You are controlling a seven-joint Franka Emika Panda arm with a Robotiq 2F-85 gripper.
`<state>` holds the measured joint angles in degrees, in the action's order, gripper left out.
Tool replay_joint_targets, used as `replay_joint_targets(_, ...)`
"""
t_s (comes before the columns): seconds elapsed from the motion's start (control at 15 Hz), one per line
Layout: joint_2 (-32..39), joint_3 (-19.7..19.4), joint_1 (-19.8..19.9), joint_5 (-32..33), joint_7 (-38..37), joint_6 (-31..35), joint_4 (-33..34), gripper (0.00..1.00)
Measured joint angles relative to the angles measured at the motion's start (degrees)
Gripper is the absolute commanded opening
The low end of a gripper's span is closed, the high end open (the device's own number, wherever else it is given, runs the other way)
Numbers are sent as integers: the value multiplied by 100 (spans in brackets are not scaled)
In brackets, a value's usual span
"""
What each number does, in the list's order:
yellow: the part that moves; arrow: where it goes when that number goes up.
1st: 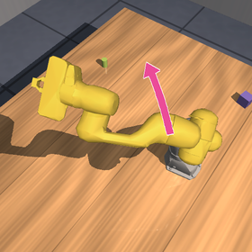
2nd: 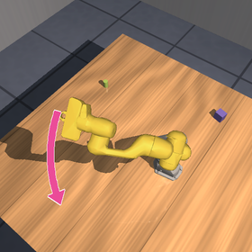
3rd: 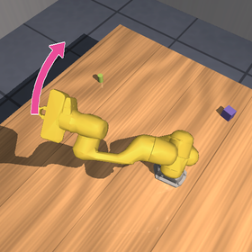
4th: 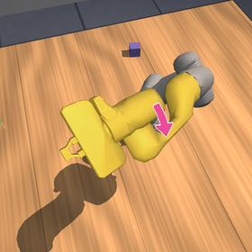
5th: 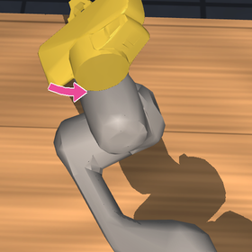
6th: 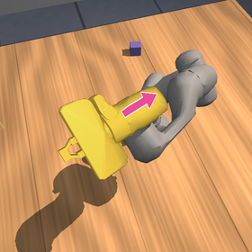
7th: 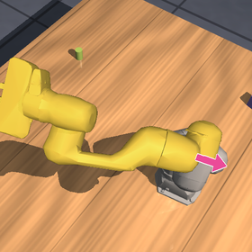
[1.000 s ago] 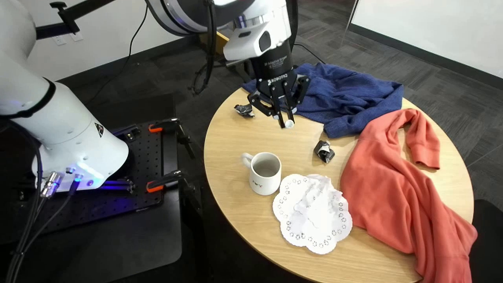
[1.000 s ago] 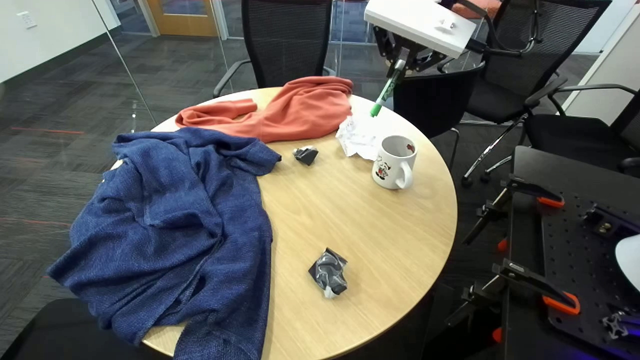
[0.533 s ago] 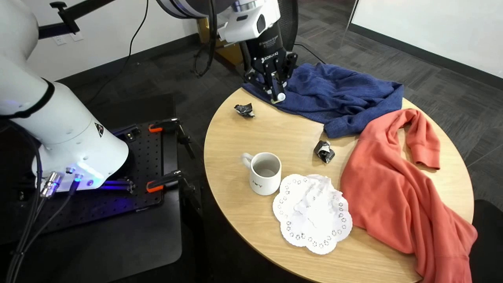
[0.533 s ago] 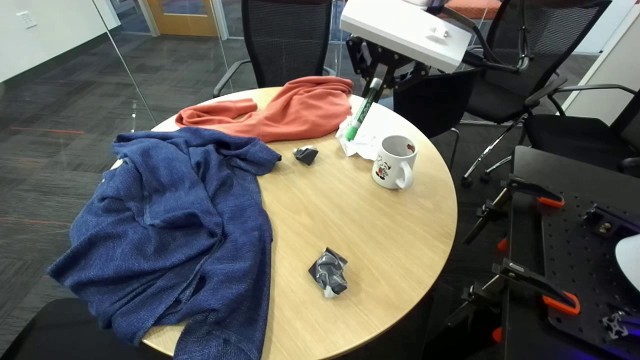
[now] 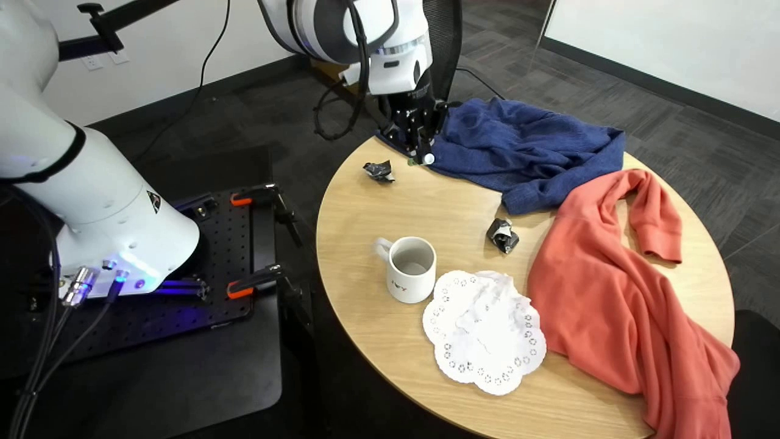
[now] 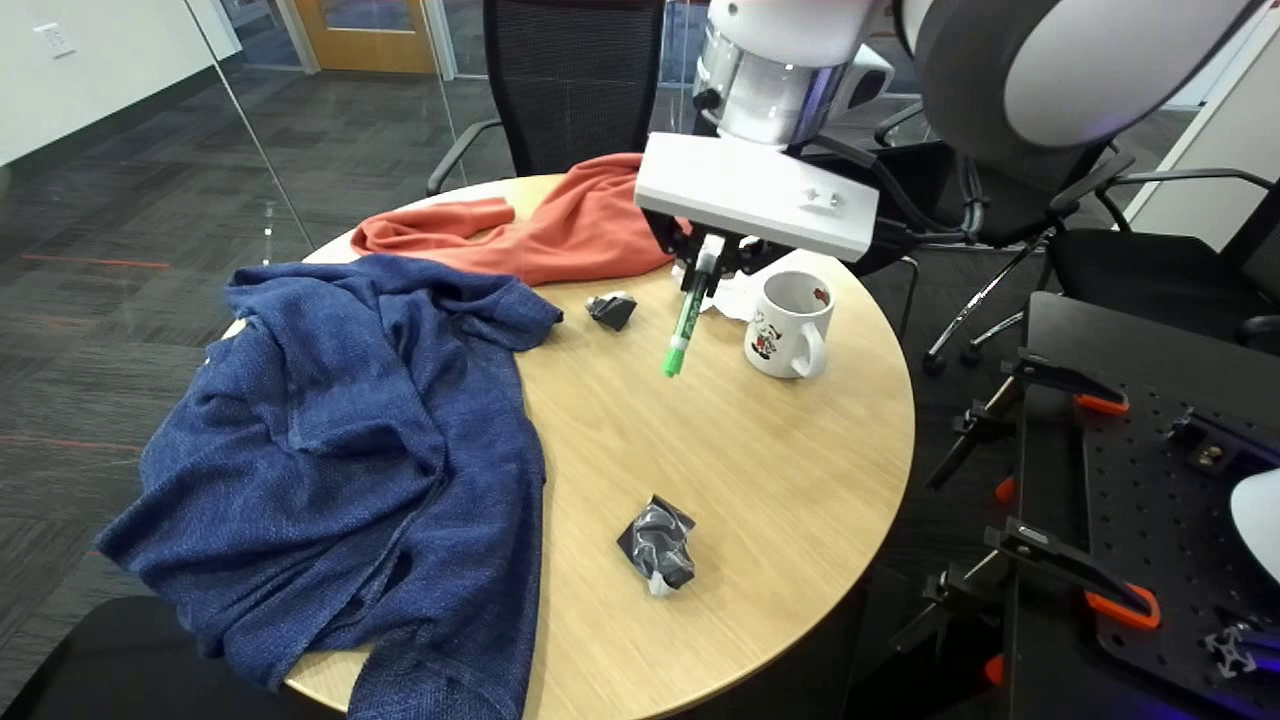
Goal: Remove the marker from the mug cup
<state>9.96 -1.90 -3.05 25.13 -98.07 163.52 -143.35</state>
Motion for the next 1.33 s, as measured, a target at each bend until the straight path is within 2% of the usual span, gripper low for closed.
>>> replay_joint_targets(0.27,763,116,-40,-219,316,11,438,5)
replay_joint_targets(0.6,1452,-170,-430,-847,767,13,865,5)
replay_joint_targets(1.07,2047,-570,-917,-1317,798,16,1136,5)
replay_joint_targets(1.13,2104,-617,-972,-1350,798,16,1159,45)
replay_joint_targets(1.2,2149,-664,-1025,-1374,798,16,1177,46)
replay_joint_targets(1.33,2208,-782,-1139,-1403,798,16,1196,60)
